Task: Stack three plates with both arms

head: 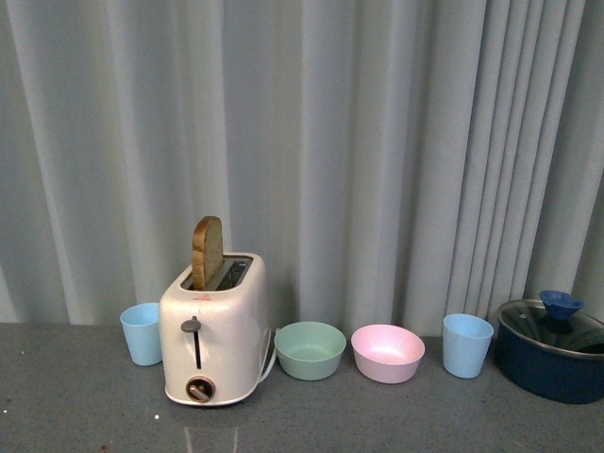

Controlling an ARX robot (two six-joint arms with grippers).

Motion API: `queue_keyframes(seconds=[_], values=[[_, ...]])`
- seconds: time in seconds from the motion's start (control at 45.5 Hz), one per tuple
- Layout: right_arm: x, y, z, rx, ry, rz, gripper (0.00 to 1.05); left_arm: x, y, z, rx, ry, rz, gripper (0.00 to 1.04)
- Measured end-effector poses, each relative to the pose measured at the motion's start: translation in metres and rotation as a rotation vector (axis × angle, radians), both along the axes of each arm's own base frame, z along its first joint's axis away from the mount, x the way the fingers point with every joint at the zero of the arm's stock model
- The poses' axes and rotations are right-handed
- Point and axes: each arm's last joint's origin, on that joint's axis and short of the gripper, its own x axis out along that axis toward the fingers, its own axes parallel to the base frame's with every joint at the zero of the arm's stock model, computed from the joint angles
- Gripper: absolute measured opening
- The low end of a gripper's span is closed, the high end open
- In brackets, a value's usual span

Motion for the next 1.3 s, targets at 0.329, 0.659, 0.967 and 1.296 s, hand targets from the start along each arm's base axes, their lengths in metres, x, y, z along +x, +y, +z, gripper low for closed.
queue_keyframes(seconds=[0.329, 0.659, 0.967, 1.296], values=[[0.0, -0.005, 0.033, -0.033, -0.063, -0.016, 0.03, 0.0, 0.0, 0.0, 0.0, 0.0, 0.0, 0.98], [0.004, 0.006, 0.113, -0.063, -0.286, -0.016, 0.03, 0.0, 0.0, 0.0, 0.0, 0.0, 0.0, 0.98], [0.029, 0.096, 0.131, 0.132, -0.407, 0.194, 0.03, 0.0, 0.0, 0.0, 0.0, 0.0, 0.0, 0.98], [0.036, 0.176, 0.089, 0.25, -0.292, 0.363, 0.03, 0.0, 0.0, 0.0, 0.0, 0.0, 0.0, 0.98]])
